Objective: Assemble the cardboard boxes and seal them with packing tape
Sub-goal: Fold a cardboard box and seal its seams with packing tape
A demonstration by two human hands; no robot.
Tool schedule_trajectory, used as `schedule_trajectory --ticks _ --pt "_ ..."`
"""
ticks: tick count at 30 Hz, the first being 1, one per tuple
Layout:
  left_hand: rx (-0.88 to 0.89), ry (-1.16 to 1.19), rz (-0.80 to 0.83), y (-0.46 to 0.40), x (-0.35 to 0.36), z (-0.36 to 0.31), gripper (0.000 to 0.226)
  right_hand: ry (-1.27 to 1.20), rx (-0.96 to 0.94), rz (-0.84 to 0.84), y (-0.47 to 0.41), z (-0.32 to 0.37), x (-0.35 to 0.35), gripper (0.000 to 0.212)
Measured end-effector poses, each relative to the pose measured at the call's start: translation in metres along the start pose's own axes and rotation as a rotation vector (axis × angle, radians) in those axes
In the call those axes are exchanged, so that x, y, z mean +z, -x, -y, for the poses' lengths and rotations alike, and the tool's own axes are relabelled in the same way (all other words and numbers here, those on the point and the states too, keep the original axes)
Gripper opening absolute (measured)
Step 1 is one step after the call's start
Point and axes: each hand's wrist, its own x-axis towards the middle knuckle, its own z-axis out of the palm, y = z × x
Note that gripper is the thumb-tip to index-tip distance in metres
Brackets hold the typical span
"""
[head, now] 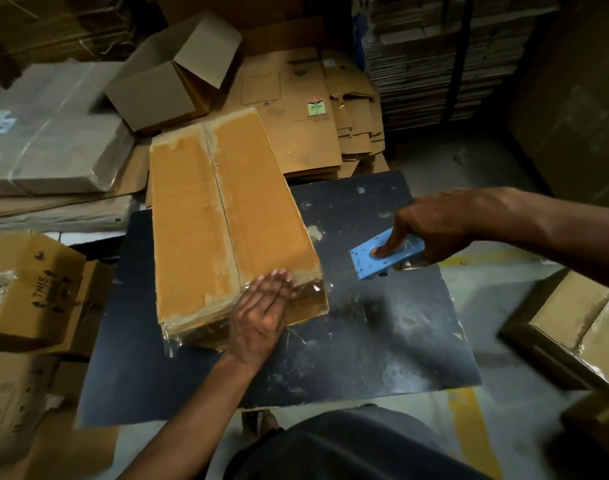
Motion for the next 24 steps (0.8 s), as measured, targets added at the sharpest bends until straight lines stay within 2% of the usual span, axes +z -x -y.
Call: schedule_trajectory --ticks 6,11,15,18,21,24 --pt "-0.009 -0.012 0.052 -0.004 -0.008 -0.004 0.039 0.025 -0.013 0.019 -0.029 0.02 0.008 0.061" --pt "-0.068 0.014 0.262 -0.043 -0.04 -0.008 0.053 0.075 -0.076 -0.032 -0.042 0.035 0.005 0.052" --pt "0.171 0.031 0.514 -0.086 -0.041 0.0 0.074 0.045 -0.081 -0.072 -0.052 0.043 0.0 0.038" --pt "0.333 0.019 0.672 -0.109 -0.028 0.004 0.077 0.066 0.041 -0.075 -0.068 0.056 0.006 0.024" --pt "0.427 -0.03 0.681 -0.122 -0.023 0.008 0.076 0.15 0.23 0.078 -0.083 0.06 0.035 0.033" --pt "0.49 -0.028 0.692 -0.134 -0.018 0.011 0.075 0.046 0.32 0.164 -0.093 0.038 0.073 0.04"
